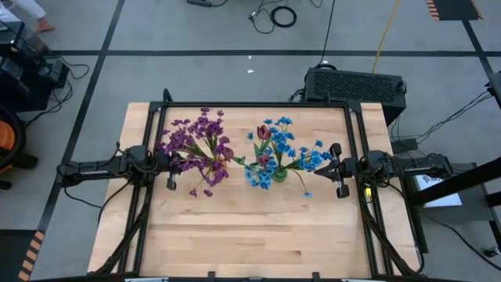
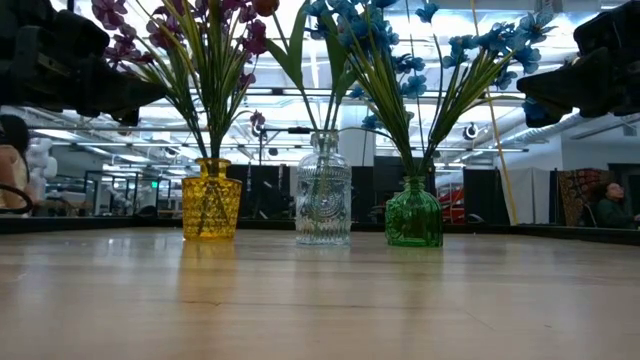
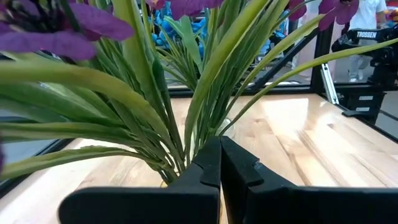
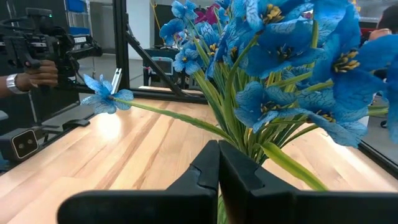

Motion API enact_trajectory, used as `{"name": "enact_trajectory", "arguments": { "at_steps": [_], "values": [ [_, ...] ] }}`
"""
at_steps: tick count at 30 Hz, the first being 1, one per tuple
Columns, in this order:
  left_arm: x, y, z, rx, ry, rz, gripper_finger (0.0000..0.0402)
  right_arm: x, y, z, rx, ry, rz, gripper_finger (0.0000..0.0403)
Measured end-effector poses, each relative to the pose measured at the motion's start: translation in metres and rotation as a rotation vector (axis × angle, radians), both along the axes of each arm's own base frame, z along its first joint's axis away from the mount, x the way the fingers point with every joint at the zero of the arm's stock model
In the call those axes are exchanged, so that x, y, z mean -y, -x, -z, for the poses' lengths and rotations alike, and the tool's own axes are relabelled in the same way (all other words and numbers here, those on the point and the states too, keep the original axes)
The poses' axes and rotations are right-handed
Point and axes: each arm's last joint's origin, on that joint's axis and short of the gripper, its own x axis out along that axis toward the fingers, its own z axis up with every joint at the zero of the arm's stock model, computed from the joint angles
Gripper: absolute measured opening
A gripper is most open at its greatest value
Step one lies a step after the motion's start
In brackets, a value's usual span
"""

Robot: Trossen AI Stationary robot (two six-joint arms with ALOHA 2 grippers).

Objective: Sort flowers into vase by color
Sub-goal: Return to Home Position

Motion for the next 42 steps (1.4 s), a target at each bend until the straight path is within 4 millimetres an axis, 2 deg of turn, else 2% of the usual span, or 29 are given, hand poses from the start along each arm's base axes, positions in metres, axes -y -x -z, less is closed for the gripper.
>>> {"name": "enact_trajectory", "arguments": {
  "at_steps": [29,42],
  "values": [
    [0.0000,0.0007,-0.0011,-0.011,-0.023,-0.003,0.0000,0.0000,0.0000,-0.0002,0.002,0.000,0.000,0.0000],
    [0.0000,0.0007,-0.0013,-0.012,-0.024,-0.003,0.0020,0.0000,0.0000,-0.0002,0.002,0.000,0.000,0.0000]
  ]
}}
